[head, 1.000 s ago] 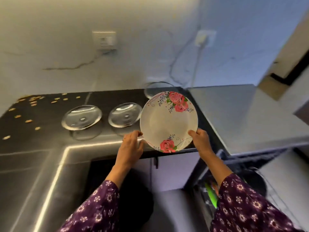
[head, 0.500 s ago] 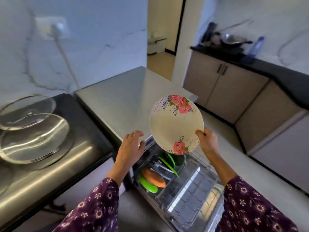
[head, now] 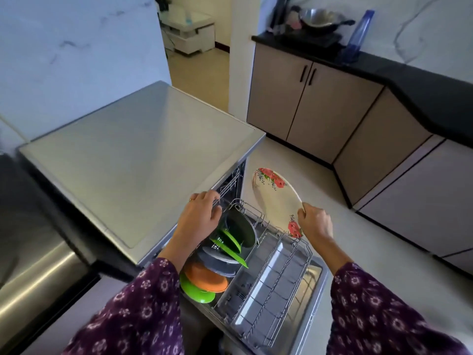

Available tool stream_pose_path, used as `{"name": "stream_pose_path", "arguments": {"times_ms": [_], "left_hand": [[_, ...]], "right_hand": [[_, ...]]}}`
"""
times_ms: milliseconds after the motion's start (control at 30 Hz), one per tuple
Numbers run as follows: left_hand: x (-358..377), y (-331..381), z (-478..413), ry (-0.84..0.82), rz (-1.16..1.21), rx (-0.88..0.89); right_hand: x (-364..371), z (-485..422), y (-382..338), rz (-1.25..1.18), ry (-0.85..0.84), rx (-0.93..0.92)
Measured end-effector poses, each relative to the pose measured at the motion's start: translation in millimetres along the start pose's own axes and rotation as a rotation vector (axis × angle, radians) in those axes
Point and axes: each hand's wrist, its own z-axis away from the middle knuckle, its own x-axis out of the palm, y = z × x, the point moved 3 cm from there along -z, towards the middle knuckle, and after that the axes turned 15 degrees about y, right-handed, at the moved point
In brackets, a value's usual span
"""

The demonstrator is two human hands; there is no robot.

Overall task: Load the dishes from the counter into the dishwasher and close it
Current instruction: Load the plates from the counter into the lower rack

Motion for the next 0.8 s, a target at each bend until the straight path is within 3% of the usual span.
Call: {"name": "stream_pose_path", "arguments": {"times_ms": [433, 633, 800], "left_hand": [[131.8, -27.9, -108.9, -0.019, 0.020, 0.156], [149.7, -38.5, -120.8, 0.059, -0.011, 0.249], [151.5, -40.2, -120.3, 0.036, -0.009, 0.289]], "right_hand": [[193.1, -82.7, 40.6, 0.247, -0.275, 0.001], [280.4, -103.0, 54.4, 0.356, -0.372, -0.099], [337.9, -114.2, 60.5, 0.323, -0.356, -0.146]]}}
